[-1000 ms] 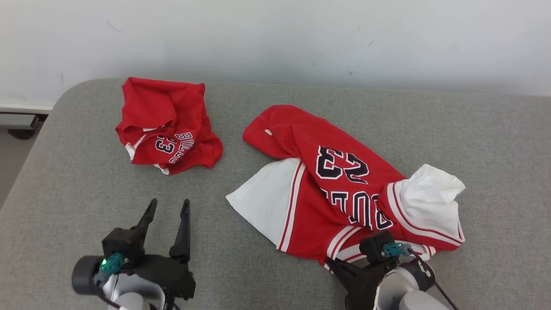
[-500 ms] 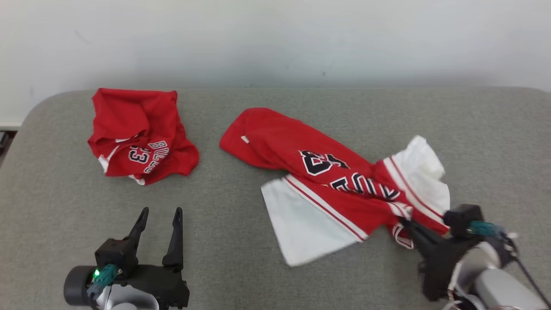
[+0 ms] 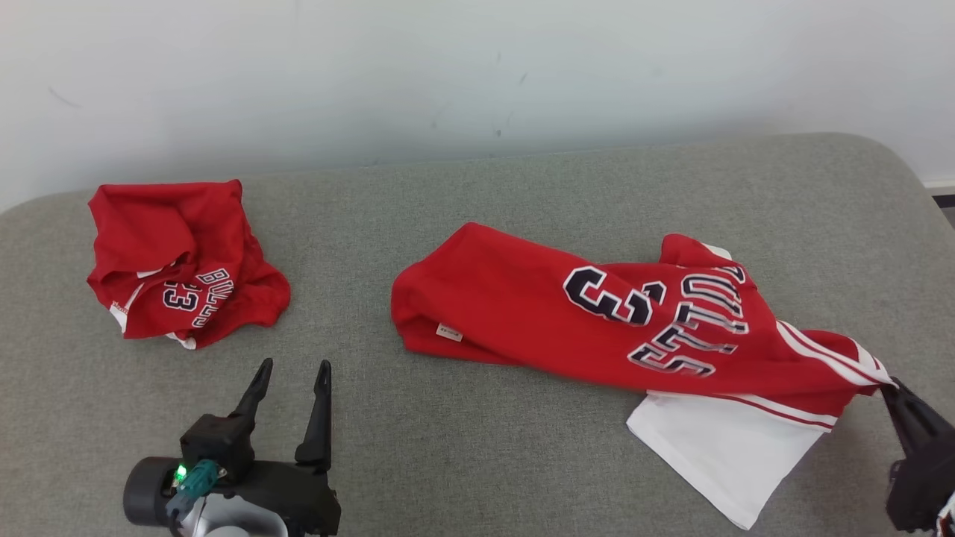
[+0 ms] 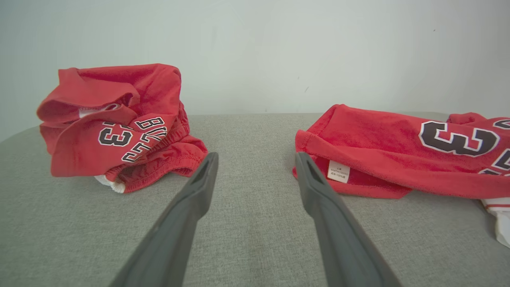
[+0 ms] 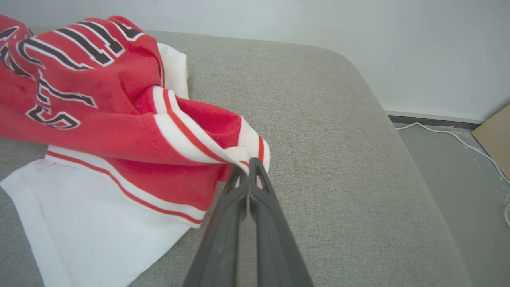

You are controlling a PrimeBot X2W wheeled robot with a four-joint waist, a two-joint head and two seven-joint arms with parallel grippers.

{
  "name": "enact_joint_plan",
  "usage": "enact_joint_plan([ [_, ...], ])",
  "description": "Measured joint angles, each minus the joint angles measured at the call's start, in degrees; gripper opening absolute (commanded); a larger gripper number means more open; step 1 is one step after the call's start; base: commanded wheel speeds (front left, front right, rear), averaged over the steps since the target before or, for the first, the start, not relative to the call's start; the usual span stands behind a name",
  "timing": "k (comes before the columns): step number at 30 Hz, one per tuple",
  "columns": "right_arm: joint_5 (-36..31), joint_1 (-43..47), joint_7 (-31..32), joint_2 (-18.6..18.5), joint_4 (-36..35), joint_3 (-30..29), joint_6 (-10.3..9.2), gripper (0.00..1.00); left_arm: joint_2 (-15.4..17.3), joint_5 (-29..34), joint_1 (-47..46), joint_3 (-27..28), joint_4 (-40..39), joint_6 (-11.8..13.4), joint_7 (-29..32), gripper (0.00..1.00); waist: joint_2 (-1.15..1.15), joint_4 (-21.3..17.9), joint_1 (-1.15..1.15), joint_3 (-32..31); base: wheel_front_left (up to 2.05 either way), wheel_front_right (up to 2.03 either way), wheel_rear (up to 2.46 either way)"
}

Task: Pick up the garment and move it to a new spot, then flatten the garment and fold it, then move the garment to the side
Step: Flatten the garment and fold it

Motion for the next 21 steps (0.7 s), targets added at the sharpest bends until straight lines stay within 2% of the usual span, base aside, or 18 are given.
enact_joint_plan([
  [3,0.30,0.39,0.04,1.38,-2.69,0.54,-0.57,0.00,-0.08,0.13,-0.24,-1.25,0.43,-0.22,0.99,1.00,0.00,-0.14,0.00,0.22,0.00,0.00,0.00],
  [5,0.63,0.39,0.30,2.77,-3.79,1.23,-0.55,0.00,-0.75,0.25,-0.51,-2.83,1.52,-1.67,2.08,1.00,0.00,-0.15,0.00,0.44,0.00,0.00,0.00],
  [9,1.24,-0.41,1.14,2.81,-4.69,1.79,-0.14,0.00,-2.44,0.80,-3.98,-5.94,4.48,-4.74,4.08,1.00,0.00,-0.17,0.00,1.02,0.00,0.00,0.00],
  [14,0.98,-2.82,2.42,3.42,-6.90,3.26,-0.13,0.00,-3.02,0.63,-10.78,-6.36,9.62,-7.70,6.49,1.00,0.00,-0.84,0.00,1.87,0.00,0.00,0.00],
  [21,0.77,-6.17,4.10,4.02,-8.59,5.03,1.04,0.00,-3.05,-0.46,-17.62,-5.46,17.89,-11.24,9.62,1.00,0.00,-3.09,0.00,3.33,0.00,0.00,0.00],
])
